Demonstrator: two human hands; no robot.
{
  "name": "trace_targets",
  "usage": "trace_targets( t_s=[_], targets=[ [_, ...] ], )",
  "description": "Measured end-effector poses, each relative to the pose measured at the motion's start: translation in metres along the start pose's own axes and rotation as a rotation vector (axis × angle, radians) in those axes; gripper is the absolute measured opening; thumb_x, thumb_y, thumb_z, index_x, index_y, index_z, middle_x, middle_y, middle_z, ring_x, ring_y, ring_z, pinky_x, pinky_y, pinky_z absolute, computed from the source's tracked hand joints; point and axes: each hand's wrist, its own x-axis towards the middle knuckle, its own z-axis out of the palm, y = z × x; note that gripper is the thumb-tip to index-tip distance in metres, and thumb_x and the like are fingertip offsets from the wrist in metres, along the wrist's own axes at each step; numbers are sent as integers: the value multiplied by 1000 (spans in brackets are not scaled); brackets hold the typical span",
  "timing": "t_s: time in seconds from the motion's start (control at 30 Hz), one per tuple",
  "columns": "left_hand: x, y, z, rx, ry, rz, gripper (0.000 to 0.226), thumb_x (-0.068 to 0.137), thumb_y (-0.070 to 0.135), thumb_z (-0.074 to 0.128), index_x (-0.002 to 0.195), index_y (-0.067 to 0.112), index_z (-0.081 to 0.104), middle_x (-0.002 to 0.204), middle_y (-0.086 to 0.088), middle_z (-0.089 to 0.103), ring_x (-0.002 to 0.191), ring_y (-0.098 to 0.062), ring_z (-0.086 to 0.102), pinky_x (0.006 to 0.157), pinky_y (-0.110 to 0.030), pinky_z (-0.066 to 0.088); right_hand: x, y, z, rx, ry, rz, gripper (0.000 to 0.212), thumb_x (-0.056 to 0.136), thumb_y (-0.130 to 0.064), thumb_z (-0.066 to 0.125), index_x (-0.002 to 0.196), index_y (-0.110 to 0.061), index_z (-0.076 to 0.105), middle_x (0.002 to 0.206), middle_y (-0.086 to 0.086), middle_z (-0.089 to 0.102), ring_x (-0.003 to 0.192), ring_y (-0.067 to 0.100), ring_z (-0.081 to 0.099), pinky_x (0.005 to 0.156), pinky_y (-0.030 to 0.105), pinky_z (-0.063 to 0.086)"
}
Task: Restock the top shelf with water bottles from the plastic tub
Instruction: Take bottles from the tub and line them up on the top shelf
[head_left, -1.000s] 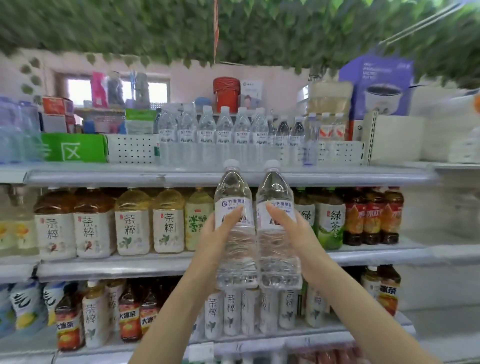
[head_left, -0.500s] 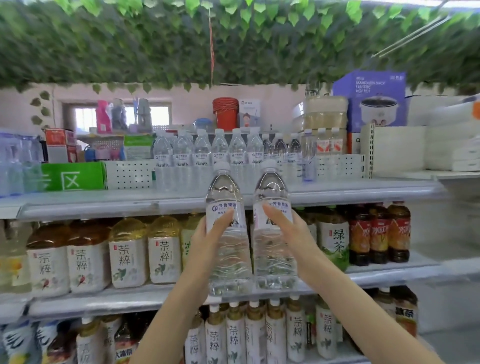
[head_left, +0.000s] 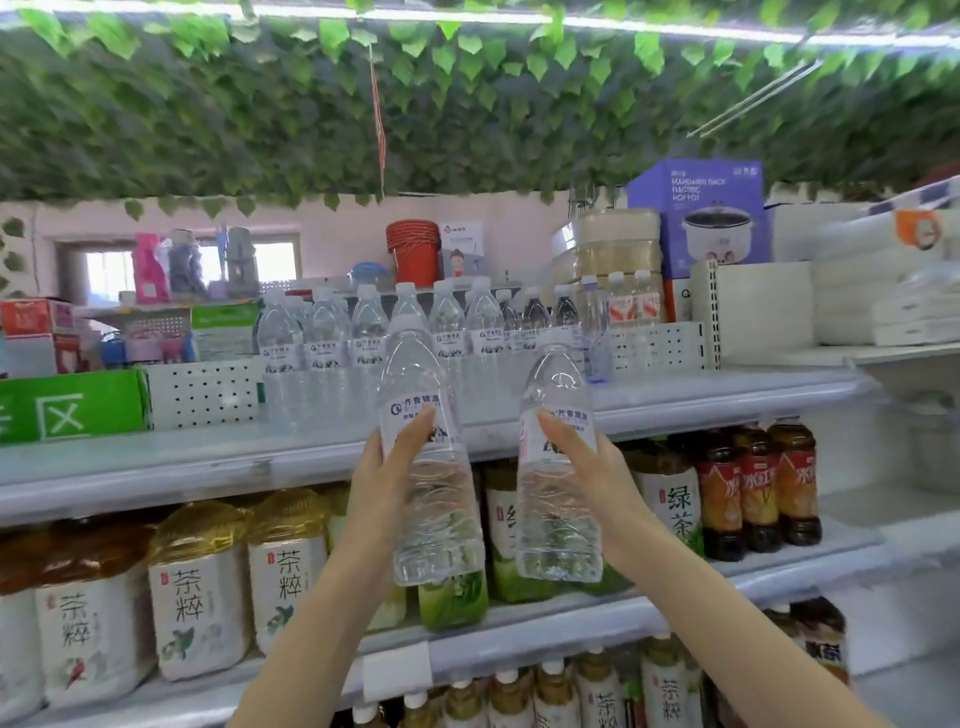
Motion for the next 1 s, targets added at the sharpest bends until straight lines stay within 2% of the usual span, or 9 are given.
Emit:
trace_targets(
  t_s=[0.1,0.27,0.33,0.4,0.47,0.57,0.73,0.87,1.0],
  targets=[
    [16,-1,10,35,-6,15,65,86,50,52,143,30,29,137,1,39,115,-15,35,105,-47,25,19,-1,-6,-10,-2,-10,104,57,-71,64,146,-26,31,144,0,43,129,23,40,94,38,29],
    [60,-10,34,39,11,51,76,78,60,55,143,27,34,147,2,36,127,-22,36,102,-48,27,63,-4,-23,-40,-17,-57,118,52,-80,65,149,-29,22,153,1,31,136,27,33,108,50,26],
    [74,-12,50,17,45,61,73,80,57,55,143,26,35,142,4,39,120,-19,39,96,-43,29,82,-5,-32,-53,-31,-97,124,46,-85,64,149,-30,23,153,0,31,137,27,32,109,52,25],
    [89,-14,64,-16,85,81,60,85,52,54,137,25,41,123,9,47,101,-10,44,87,-35,34,102,-9,-43,-50,-50,-135,125,43,-87,64,148,-31,24,152,-1,31,137,26,31,111,53,24],
    [105,-16,78,-41,115,102,60,84,53,54,136,24,43,125,7,50,97,-10,47,84,-33,34,121,-14,-56,-44,-65,-166,120,45,-84,65,147,-31,28,150,-2,36,136,24,34,110,50,26],
    [130,-23,99,-60,171,110,84,73,65,57,144,26,35,145,2,39,124,-21,42,93,-41,30,158,-22,-75,-9,-85,-189,102,59,-75,66,144,-30,33,144,-9,40,131,18,37,107,48,27],
    [171,-26,131,-157,255,162,90,64,71,62,139,26,41,141,1,45,127,-24,44,103,-46,33,212,-38,-94,55,-161,-124,104,53,-76,64,143,-32,37,149,-7,35,133,22,38,108,50,20],
    [197,-33,153,-183,357,255,71,85,53,56,144,21,34,144,1,40,131,-20,38,99,-36,30,262,-46,-97,165,-162,-117,82,81,-56,58,149,-27,23,151,-2,32,127,18,39,104,45,25],
    [212,-43,163,-171,397,304,69,89,44,54,146,19,24,143,2,37,130,-16,39,96,-25,33,306,-51,-85,146,-133,-155,87,82,-53,62,150,-24,16,153,1,29,120,17,47,98,40,37]
  ],
)
